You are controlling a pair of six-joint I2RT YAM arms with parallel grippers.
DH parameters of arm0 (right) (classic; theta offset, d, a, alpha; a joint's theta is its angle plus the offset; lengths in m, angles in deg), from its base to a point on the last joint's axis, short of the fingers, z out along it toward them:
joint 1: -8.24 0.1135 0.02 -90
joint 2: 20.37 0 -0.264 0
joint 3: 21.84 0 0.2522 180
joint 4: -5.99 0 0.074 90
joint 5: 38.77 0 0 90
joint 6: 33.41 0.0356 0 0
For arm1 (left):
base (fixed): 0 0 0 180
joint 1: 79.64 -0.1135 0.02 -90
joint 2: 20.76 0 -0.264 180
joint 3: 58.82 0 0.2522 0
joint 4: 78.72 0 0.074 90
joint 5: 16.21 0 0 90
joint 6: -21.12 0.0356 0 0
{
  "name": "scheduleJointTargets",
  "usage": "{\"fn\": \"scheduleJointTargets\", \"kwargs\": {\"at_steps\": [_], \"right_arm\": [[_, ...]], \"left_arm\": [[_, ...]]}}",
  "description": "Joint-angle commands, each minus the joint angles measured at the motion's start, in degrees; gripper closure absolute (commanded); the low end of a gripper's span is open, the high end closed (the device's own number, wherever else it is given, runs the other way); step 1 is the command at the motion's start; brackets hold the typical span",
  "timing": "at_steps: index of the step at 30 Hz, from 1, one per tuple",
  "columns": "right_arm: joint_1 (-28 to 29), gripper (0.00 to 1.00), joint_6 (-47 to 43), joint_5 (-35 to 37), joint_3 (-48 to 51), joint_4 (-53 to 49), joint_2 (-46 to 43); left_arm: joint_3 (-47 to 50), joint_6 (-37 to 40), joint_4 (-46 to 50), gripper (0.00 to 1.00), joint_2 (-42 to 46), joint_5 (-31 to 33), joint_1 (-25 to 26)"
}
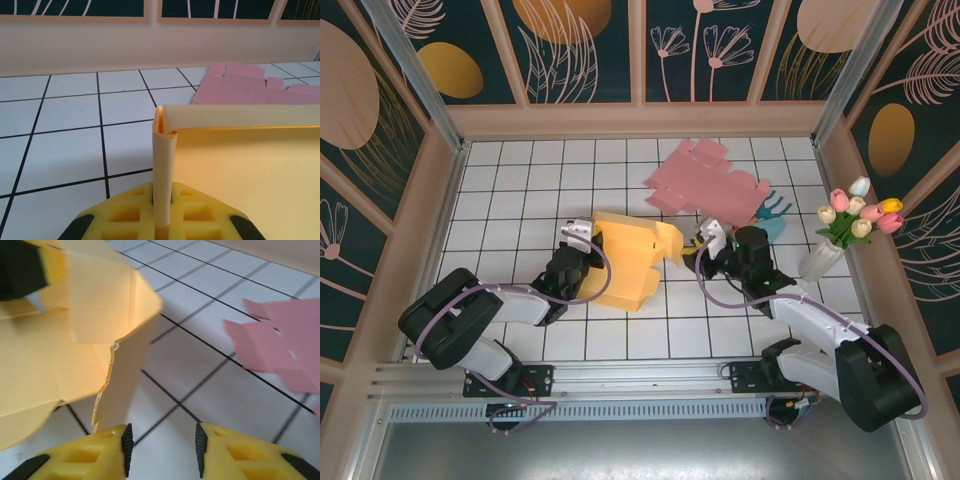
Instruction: Fold the paper box
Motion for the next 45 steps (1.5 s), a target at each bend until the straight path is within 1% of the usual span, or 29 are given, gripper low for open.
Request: {"fn": "scheduleJointTargets", "kwargs": {"at_steps": [1,6,14,18,26,37,45], "right_arm": [[1.79,0.59,-2.49,-6.29,0.66,4.35,-1.22],[3.18,0.59,-2.62,-4.36,0.75,4.95,0.17],[5.29,0.59,-1.76,-3.19,0.73,8.12,1.22],[7.74,0.59,-0.89,0.31,-0.18,8.9,2.26],[10.52,0.6,1.52,6.92,-1.67,11.84,5.95],[13.7,0.6,4.62,15.43,-3.99,15.93,12.36],[15.47,0.6,7.84,28.5,-6.21,16.95,17.05]], "left_arm": [[-1.15,-0.27,-2.25,1.0,-0.01,-1.67,0.24],[-0.92,-0.87,-2.53,1.0,0.08,-3.38,0.25],[-1.94,-1.65,-2.84,1.0,-0.94,-5.7,0.24],[-2.36,-2.11,-3.02,1.0,-1.58,-6.65,0.23],[-1.79,-3.17,-4.4,1.0,-2.16,-8.72,0.24],[-1.83,-5.48,-4.57,1.0,-1.95,-8.99,0.75],[-1.87,-7.57,-3.61,1.0,-1.68,-7.88,2.6]]}}
